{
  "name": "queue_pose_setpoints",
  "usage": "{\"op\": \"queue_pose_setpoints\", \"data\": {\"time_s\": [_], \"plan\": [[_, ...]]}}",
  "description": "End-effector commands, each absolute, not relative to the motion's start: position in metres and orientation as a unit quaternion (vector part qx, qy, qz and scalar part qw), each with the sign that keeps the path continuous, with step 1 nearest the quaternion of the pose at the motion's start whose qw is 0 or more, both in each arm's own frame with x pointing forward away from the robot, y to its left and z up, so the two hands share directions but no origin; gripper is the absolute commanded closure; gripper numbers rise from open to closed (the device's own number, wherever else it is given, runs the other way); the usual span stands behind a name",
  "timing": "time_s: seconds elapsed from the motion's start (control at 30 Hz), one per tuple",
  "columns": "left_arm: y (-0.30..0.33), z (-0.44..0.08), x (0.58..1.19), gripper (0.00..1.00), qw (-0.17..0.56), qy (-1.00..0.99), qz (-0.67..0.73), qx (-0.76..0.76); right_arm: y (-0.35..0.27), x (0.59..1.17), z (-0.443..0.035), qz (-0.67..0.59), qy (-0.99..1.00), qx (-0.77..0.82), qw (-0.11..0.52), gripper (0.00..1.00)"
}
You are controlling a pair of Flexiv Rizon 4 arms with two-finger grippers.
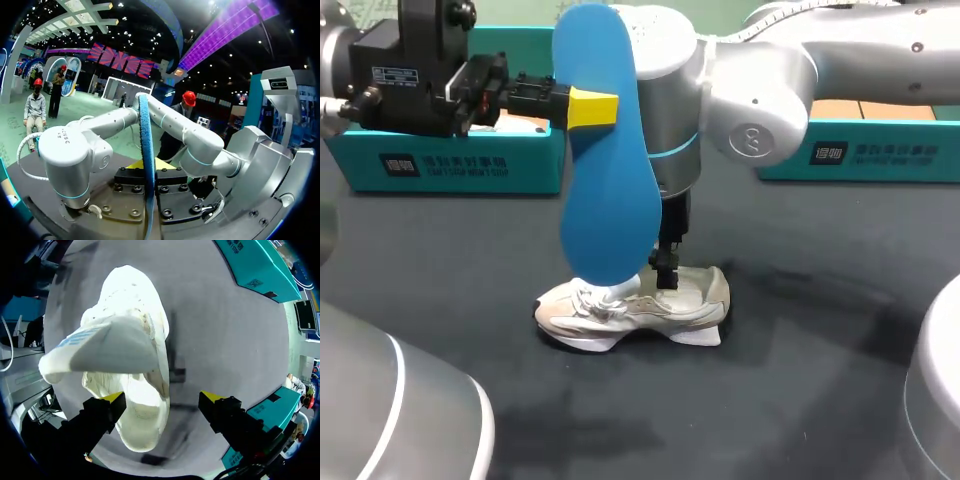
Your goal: Take the shoe out of the shoebox, open the shoe tongue, remove and reinsert the insole, then place the shoe into the shoebox
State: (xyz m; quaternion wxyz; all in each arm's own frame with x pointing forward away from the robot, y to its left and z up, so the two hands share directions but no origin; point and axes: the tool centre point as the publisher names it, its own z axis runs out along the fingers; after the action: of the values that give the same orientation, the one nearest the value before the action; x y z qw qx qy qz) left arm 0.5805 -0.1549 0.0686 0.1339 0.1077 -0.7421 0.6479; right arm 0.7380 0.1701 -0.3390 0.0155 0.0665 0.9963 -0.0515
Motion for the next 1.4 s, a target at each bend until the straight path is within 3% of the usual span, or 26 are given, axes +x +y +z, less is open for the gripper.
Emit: {"op": "queue_pose_setpoints", "data": {"time_s": [0.03,0.33,0.4,0.47,0.5,0.57,0.6,1.4], "plan": [[-0.156,0.068,0.581,1.00,0.134,-0.742,0.648,0.107,0.185,0.743,-0.354,-0.064,0.996,0.062,0.016,0.00],[-0.156,0.068,0.581,1.00,0.134,-0.742,0.648,0.107,0.182,0.748,-0.377,-0.054,0.996,0.060,0.023,0.03],[-0.156,0.068,0.581,1.00,0.134,-0.742,0.648,0.107,0.181,0.749,-0.380,-0.051,0.997,0.061,0.022,0.15],[-0.156,0.068,0.581,1.00,0.134,-0.742,0.648,0.107,0.180,0.748,-0.382,-0.048,0.997,0.063,0.019,0.56],[-0.156,0.068,0.581,1.00,0.134,-0.742,0.648,0.107,0.180,0.748,-0.382,-0.049,0.997,0.064,0.019,0.62],[-0.156,0.068,0.581,1.00,0.134,-0.742,0.648,0.107,0.178,0.748,-0.383,-0.049,0.997,0.066,0.015,0.96],[-0.156,0.068,0.581,1.00,0.134,-0.742,0.648,0.107,0.177,0.748,-0.384,-0.049,0.997,0.066,0.014,1.00],[-0.156,0.068,0.581,1.00,0.134,-0.742,0.648,0.107,0.173,0.743,-0.370,-0.059,0.996,0.065,0.009,1.00]]}}
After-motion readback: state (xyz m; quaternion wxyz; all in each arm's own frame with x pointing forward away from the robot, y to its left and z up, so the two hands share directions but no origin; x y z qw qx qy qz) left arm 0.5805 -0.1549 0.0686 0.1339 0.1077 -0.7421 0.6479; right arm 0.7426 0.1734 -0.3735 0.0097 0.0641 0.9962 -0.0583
